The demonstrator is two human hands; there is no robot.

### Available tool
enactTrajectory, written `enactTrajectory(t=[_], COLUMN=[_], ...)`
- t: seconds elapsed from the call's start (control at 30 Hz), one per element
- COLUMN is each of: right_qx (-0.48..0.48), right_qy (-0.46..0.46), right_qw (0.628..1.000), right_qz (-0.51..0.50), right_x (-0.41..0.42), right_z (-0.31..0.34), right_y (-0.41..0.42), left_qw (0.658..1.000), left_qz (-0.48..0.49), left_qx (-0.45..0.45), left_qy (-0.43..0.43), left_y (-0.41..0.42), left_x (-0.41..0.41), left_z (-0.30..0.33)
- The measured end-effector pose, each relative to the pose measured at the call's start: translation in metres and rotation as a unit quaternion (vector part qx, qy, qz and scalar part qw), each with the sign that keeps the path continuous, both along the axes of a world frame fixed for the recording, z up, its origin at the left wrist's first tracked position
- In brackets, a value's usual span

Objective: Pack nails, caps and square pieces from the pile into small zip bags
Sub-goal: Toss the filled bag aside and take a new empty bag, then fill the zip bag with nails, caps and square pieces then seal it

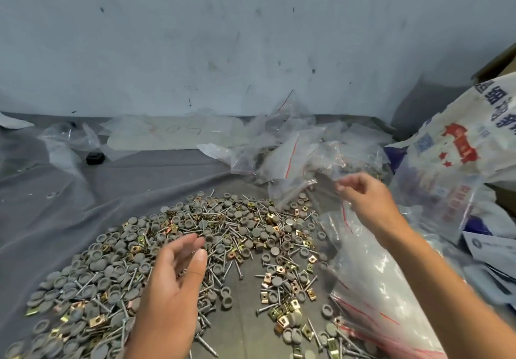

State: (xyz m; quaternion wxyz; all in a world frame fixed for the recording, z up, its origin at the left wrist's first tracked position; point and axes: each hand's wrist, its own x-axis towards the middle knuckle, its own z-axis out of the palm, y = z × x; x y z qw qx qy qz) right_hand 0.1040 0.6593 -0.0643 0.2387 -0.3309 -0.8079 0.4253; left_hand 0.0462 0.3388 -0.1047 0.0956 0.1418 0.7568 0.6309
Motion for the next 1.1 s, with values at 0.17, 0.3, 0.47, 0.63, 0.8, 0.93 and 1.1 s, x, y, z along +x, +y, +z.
enactTrajectory(t=[0.17, 0.3, 0.47, 0.63, 0.8, 0.93, 1.1], right_qx=[0.224, 0.259, 0.244, 0.112, -0.286, -0.478, -0.558], right_qy=[-0.341, -0.304, -0.154, 0.068, 0.196, 0.101, 0.062], right_qw=[0.909, 0.914, 0.958, 0.991, 0.913, 0.834, 0.799], right_qz=[0.080, 0.063, -0.011, 0.003, 0.215, 0.256, 0.214], right_x=[0.111, 0.125, 0.117, 0.102, 0.051, 0.019, 0.009], right_z=[-0.050, -0.061, -0.045, -0.004, 0.014, -0.005, -0.038], right_y=[-0.016, -0.032, -0.033, -0.057, -0.115, -0.145, -0.146], left_qw=[1.000, 0.999, 0.999, 0.998, 0.991, 0.984, 0.991], left_qz=[-0.001, -0.009, -0.021, -0.035, -0.124, -0.151, -0.032], left_qx=[-0.017, -0.029, -0.031, -0.027, -0.031, 0.076, 0.105], left_qy=[0.016, 0.028, 0.035, 0.048, 0.029, -0.053, -0.073], left_y=[0.003, 0.006, 0.002, -0.001, 0.001, -0.002, -0.008], left_x=[0.008, 0.016, 0.016, 0.013, 0.014, 0.008, 0.000], left_z=[0.003, 0.004, 0.004, -0.001, -0.001, 0.003, 0.002])
